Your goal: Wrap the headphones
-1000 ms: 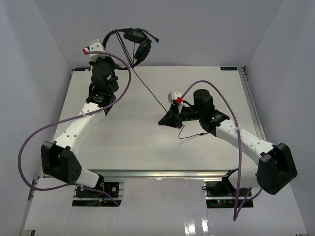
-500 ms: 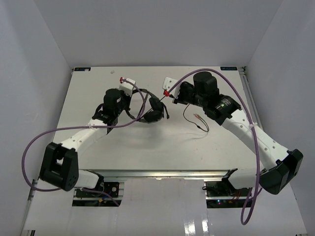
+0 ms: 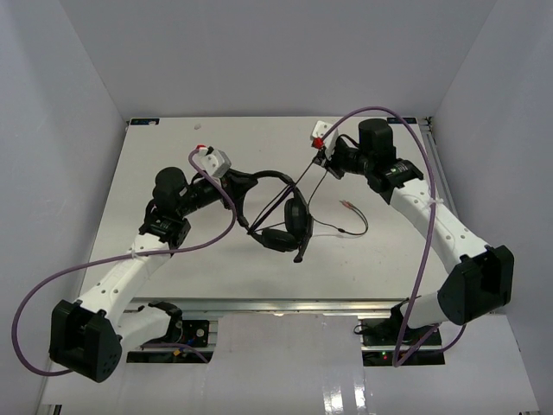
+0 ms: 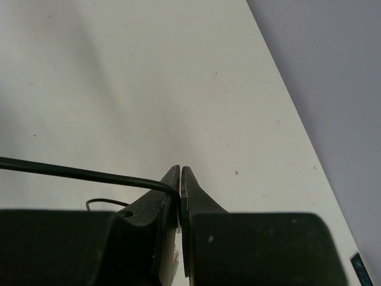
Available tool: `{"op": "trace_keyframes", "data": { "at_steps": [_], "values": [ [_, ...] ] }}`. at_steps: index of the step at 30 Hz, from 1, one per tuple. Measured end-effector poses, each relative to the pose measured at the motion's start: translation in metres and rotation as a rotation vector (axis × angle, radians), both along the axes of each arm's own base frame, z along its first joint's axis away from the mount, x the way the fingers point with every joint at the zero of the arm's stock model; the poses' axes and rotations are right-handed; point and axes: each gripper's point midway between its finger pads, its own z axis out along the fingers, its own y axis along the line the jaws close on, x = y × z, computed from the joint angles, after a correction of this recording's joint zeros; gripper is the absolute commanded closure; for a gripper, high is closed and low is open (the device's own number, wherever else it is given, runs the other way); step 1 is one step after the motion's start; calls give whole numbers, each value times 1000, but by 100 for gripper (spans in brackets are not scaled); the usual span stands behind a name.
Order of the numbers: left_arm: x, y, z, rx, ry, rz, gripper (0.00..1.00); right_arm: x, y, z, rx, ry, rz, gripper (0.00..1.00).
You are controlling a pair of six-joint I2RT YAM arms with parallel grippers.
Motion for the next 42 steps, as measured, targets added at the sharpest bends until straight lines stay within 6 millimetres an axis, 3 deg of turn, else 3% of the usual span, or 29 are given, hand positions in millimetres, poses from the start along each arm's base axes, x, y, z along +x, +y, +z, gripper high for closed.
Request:
{"op": "trace_keyframes", "data": {
  "at_steps": [6,12,20,25,32,37,42],
  "values": [
    [-6,-15,37,-224,79,-79,100,-29,16,-21,203,170,166,88],
    [7,-23,85,-511,168,-93,100,-66,32,-37,397,366,316,83],
    [22,-49,175,-822,171,-130,100,-93,58,-5,554,493,475,82],
    [29,-55,194,-881,160,-104,100,-111,68,1,573,514,540,82],
    [51,-40,209,-924,116,35,100,-124,65,-21,566,571,532,82],
    [60,-30,226,-938,66,116,100,-134,67,-25,548,565,550,82],
    [69,-20,231,-941,40,193,100,-145,70,-26,533,556,575,82]
  ]
}}
